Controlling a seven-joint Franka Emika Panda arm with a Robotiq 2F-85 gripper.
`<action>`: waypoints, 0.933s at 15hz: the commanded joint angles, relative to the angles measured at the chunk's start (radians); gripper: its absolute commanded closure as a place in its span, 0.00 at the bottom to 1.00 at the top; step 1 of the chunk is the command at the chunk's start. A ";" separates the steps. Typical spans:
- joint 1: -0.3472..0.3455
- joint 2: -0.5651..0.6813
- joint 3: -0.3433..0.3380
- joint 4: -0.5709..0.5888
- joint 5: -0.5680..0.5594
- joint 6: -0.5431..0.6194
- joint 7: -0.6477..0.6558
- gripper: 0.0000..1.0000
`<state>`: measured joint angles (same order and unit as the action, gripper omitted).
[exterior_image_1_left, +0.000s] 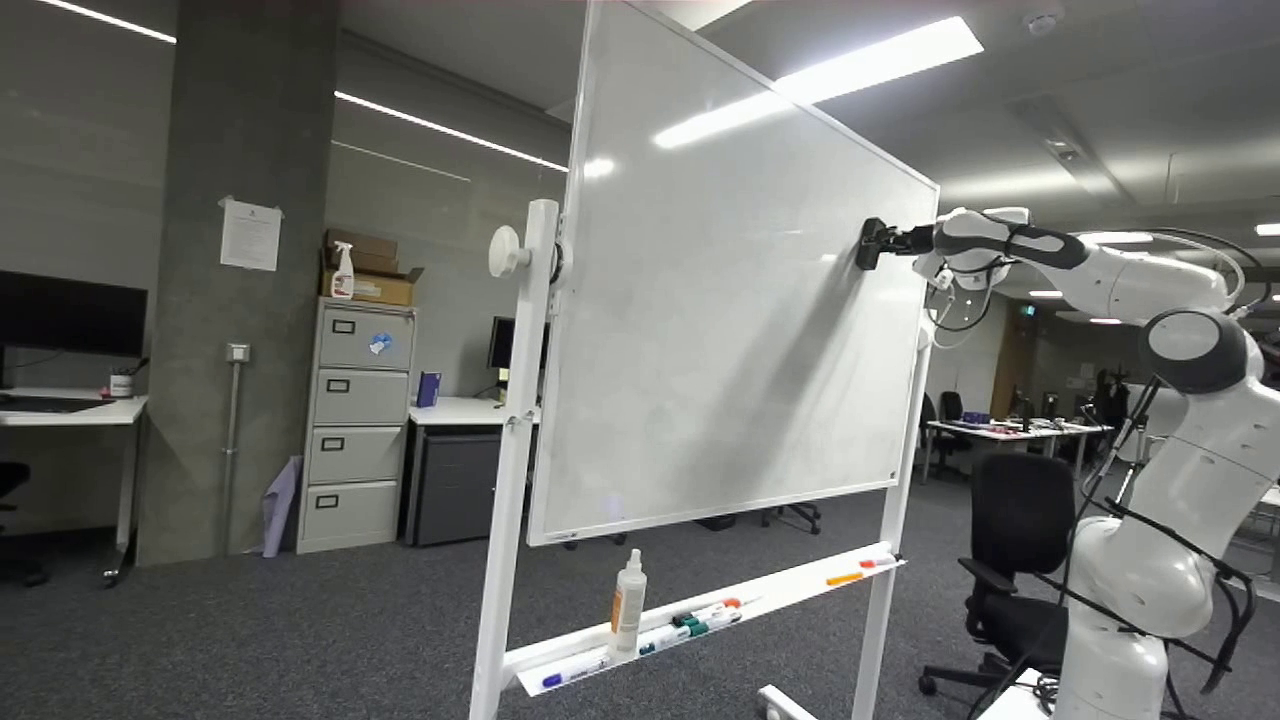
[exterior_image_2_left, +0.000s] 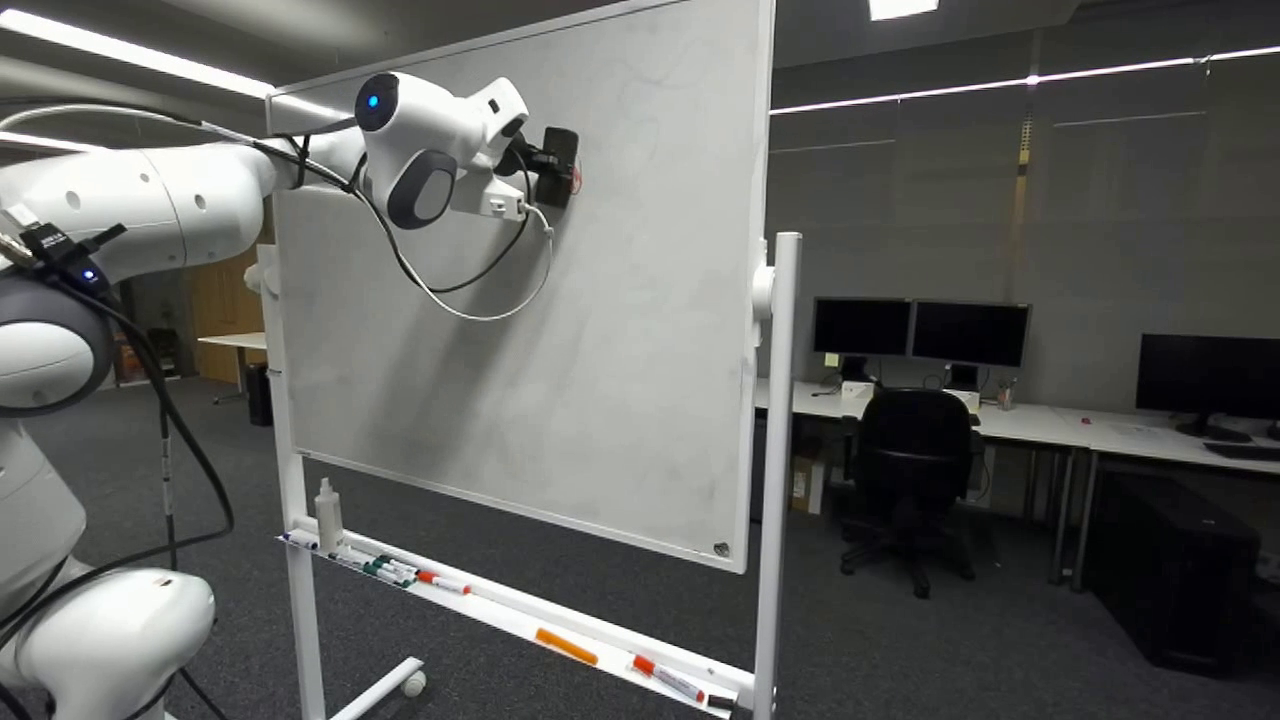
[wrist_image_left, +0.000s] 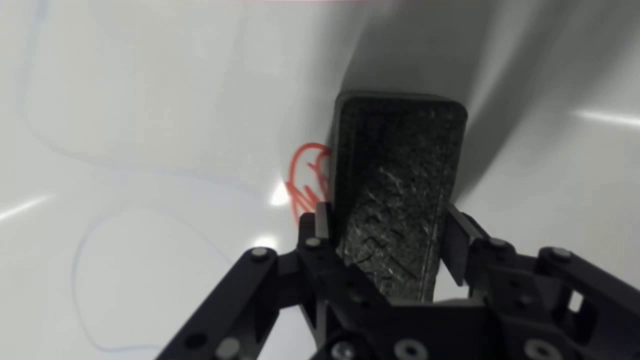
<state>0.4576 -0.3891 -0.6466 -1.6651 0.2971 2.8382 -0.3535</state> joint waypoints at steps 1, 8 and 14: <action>0.013 -0.009 -0.074 -0.028 0.027 0.038 -0.031 0.69; 0.002 0.006 -0.111 -0.033 -0.001 -0.001 0.001 0.44; 0.004 0.008 -0.109 -0.032 -0.001 0.004 0.000 0.69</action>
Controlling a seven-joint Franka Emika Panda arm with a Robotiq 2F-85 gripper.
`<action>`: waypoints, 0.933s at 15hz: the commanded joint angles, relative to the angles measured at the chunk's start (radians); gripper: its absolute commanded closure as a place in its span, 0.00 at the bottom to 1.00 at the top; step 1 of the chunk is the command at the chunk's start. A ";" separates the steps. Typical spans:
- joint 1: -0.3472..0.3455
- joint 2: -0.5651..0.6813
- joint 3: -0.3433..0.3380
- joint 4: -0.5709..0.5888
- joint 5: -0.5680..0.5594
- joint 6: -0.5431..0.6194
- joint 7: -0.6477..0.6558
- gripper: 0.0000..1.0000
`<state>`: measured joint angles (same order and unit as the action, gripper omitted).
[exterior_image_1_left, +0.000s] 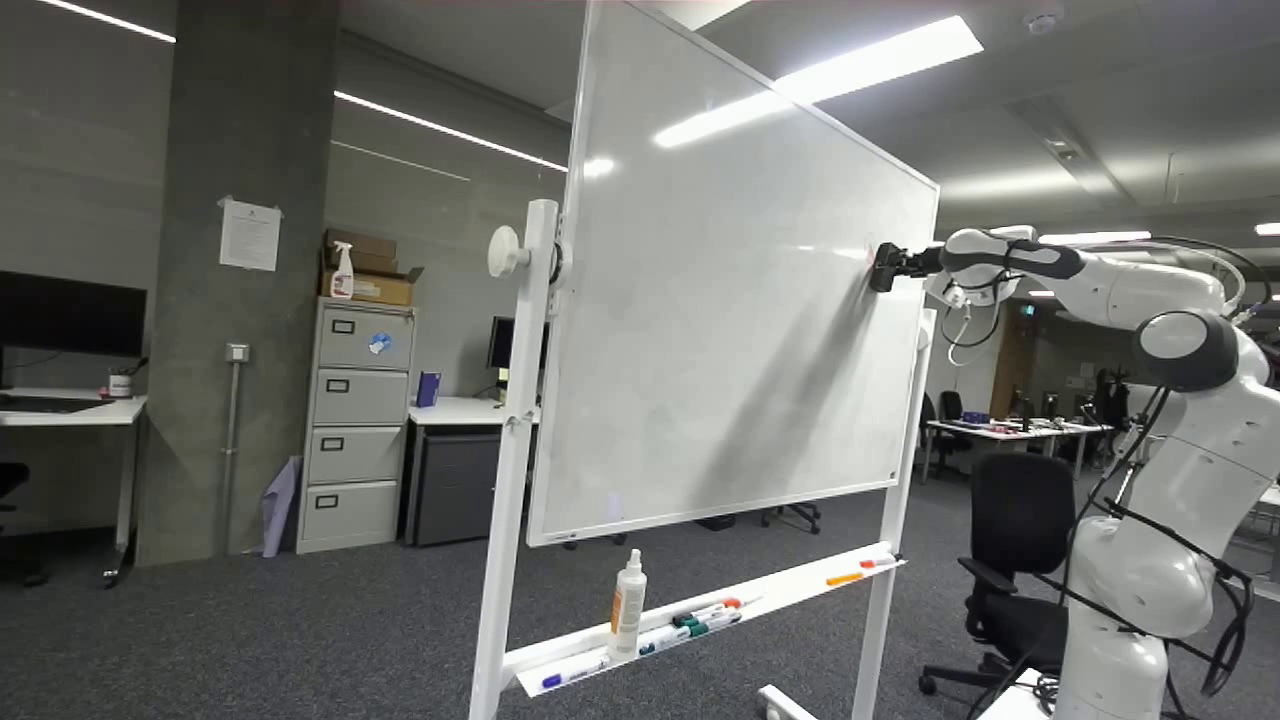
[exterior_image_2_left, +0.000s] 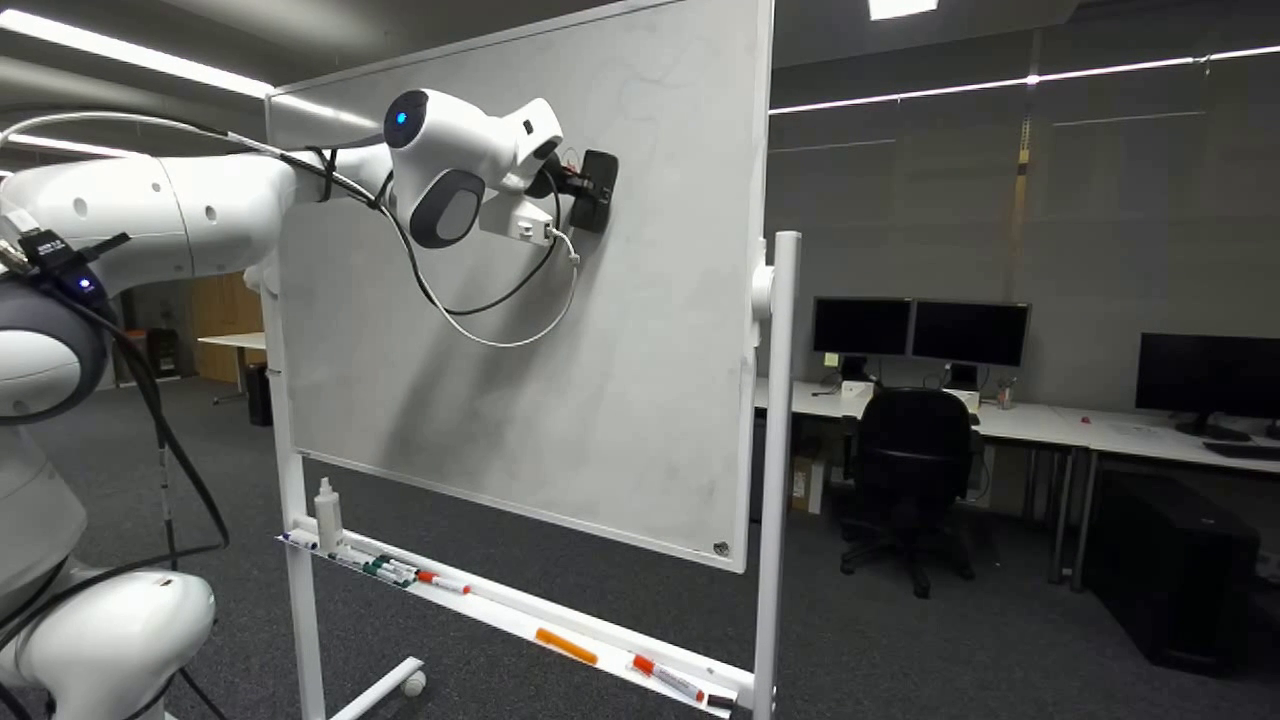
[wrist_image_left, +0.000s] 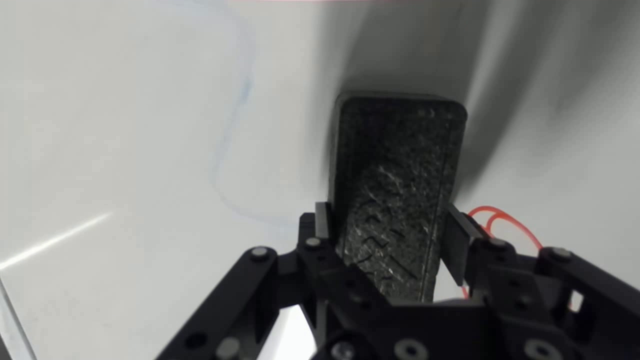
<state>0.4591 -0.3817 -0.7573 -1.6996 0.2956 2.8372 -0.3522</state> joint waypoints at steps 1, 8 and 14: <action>0.005 0.004 0.002 0.006 0.001 0.011 -0.003 0.69; 0.037 0.021 0.010 0.015 0.000 0.017 -0.028 0.69; 0.075 0.031 0.030 0.040 -0.012 0.001 -0.055 0.69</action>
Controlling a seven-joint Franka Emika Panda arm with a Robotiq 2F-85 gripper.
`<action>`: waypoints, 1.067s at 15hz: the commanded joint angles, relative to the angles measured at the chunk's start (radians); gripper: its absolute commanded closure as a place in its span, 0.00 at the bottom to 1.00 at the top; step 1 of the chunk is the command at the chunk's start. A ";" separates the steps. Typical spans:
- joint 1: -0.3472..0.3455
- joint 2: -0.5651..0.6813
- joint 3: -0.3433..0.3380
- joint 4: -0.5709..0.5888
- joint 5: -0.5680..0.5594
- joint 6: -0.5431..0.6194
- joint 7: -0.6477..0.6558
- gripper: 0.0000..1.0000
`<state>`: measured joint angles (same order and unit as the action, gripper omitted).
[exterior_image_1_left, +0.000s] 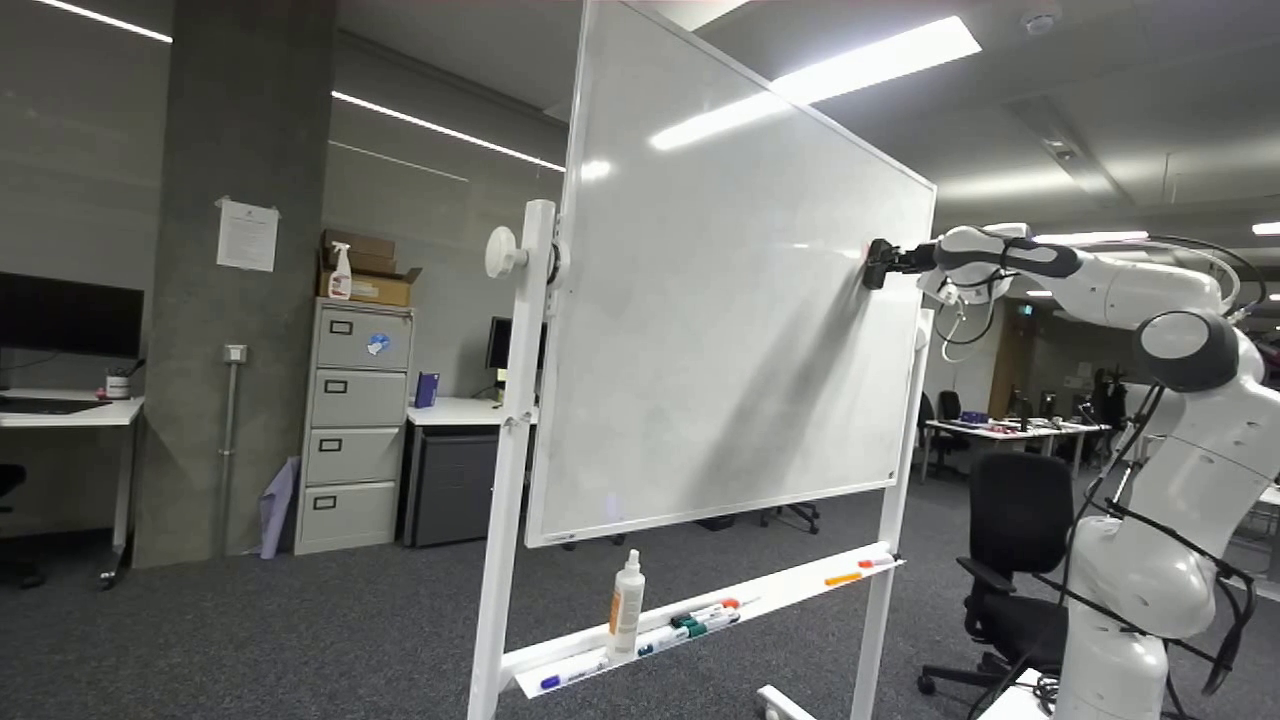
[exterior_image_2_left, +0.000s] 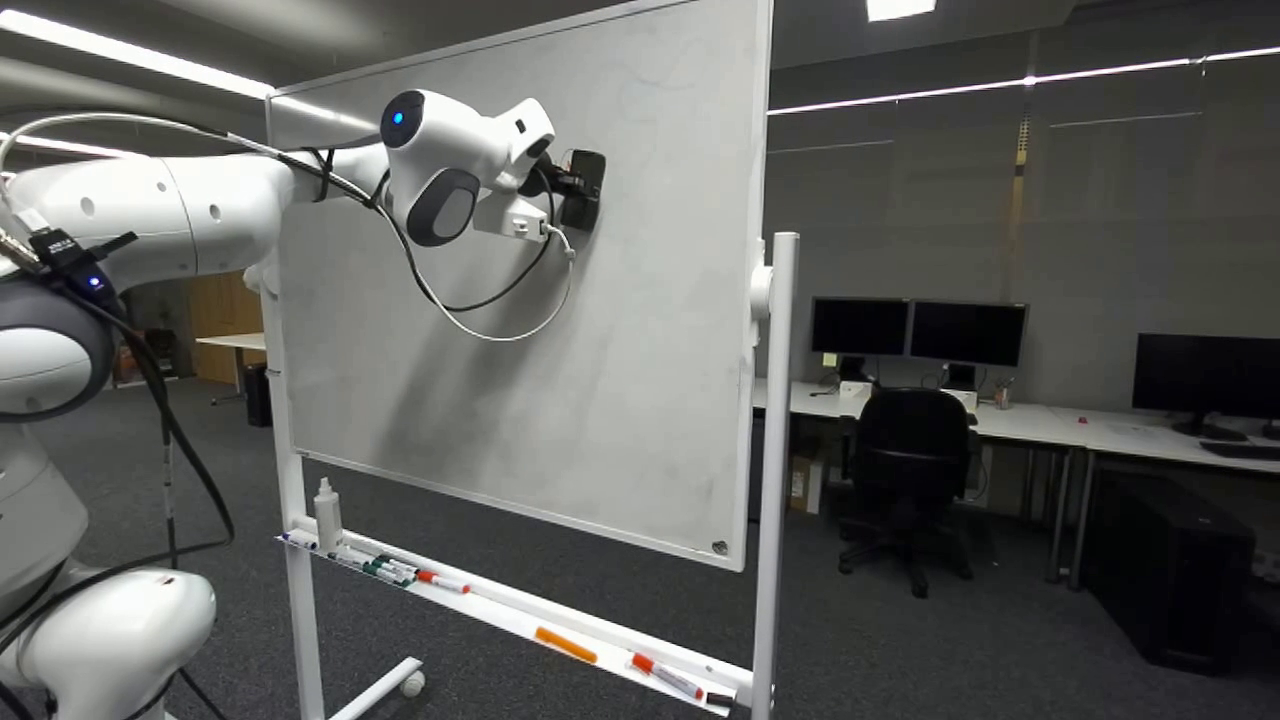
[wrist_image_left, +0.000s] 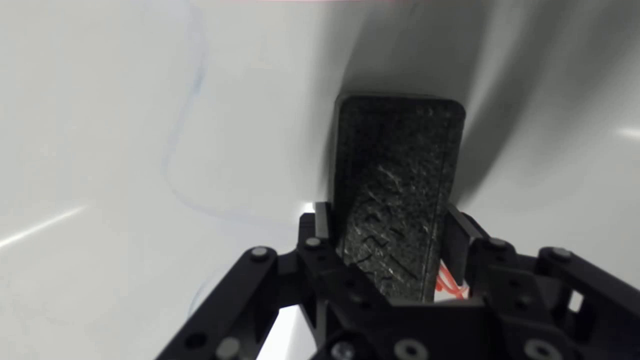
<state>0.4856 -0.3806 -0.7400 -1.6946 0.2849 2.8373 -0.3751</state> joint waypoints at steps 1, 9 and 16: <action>0.050 0.032 0.020 0.039 -0.004 0.000 -0.037 0.69; 0.073 0.045 0.082 0.069 -0.021 -0.014 -0.066 0.69; 0.075 0.037 0.138 0.063 -0.040 -0.040 -0.091 0.69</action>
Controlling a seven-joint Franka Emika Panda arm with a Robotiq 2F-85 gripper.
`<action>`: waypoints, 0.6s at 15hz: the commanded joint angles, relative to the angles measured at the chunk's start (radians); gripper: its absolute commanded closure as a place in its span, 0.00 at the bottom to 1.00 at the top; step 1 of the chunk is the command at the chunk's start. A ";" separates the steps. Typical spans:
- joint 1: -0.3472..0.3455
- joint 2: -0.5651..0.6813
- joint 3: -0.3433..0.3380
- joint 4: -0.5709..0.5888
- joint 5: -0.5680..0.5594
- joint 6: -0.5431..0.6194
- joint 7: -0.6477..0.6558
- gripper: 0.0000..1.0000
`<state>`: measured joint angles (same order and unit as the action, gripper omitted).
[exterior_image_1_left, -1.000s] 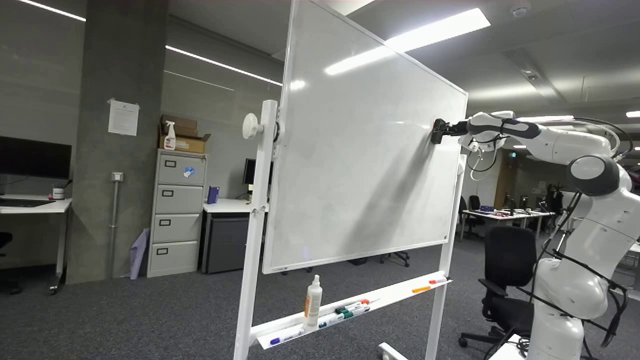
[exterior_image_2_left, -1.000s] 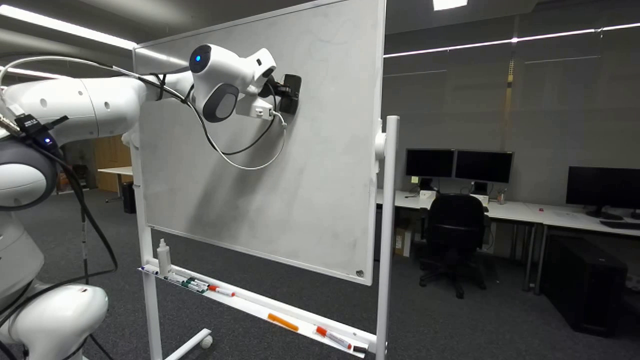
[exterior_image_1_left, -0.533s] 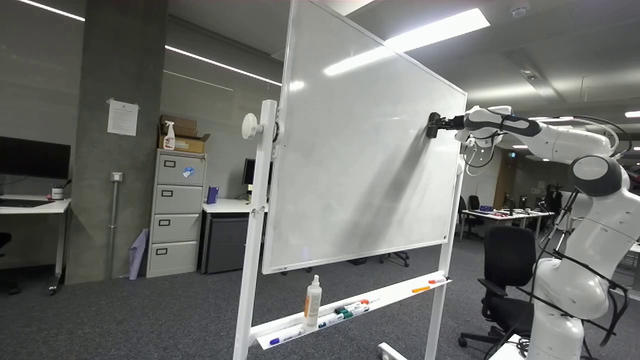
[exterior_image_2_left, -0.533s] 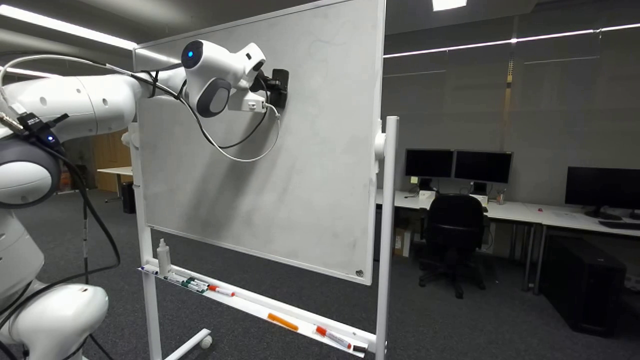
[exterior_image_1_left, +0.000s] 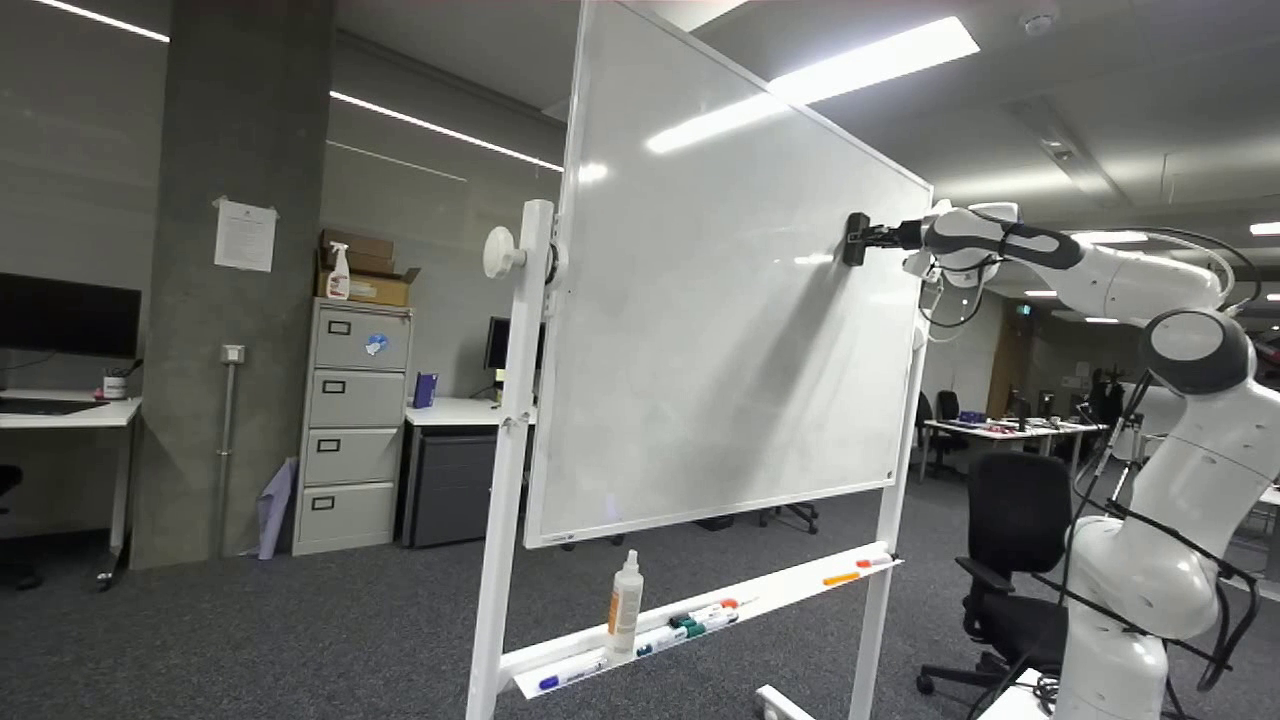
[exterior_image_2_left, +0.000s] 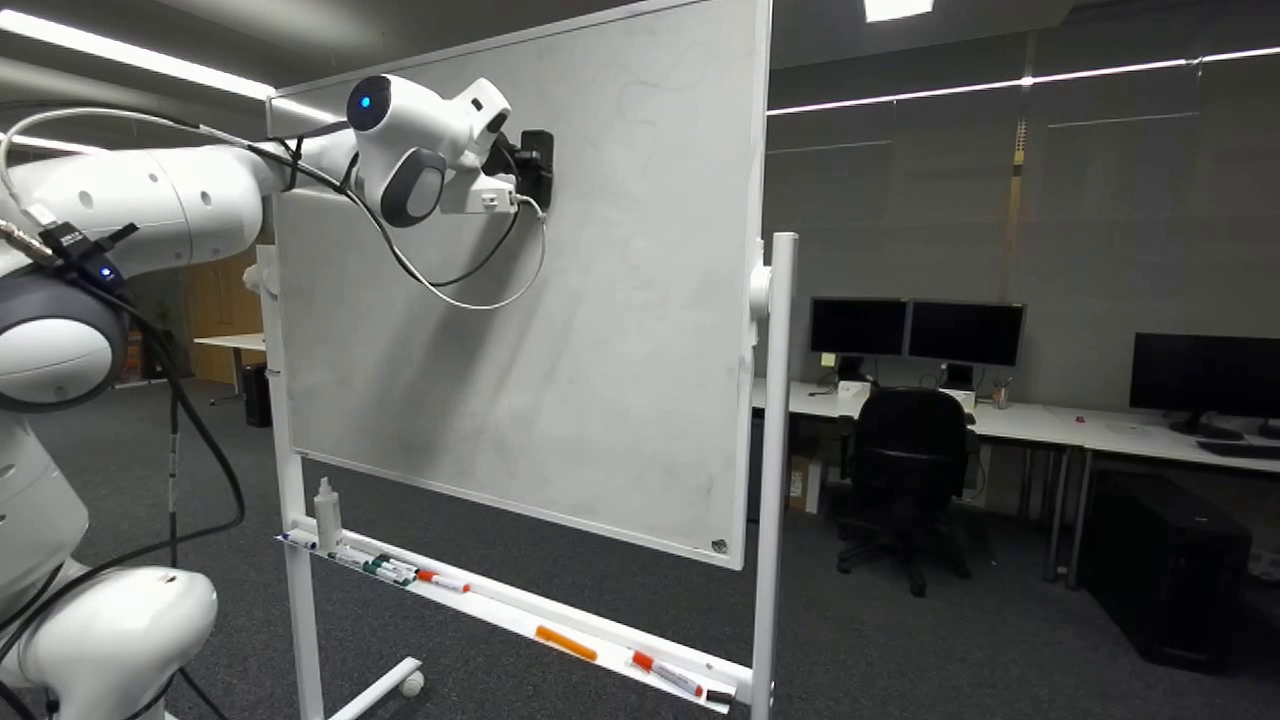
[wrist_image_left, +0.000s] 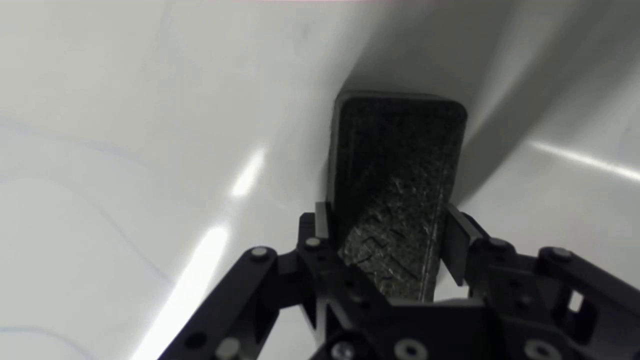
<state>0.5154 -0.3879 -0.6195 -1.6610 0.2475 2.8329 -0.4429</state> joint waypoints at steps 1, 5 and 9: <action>0.041 0.027 0.035 0.012 -0.019 -0.057 -0.033 0.69; -0.051 -0.026 0.169 -0.057 -0.032 -0.148 -0.114 0.69; -0.173 -0.079 0.319 -0.142 -0.103 -0.269 -0.148 0.69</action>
<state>0.4297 -0.4391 -0.3965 -1.7334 0.1905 2.6310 -0.5514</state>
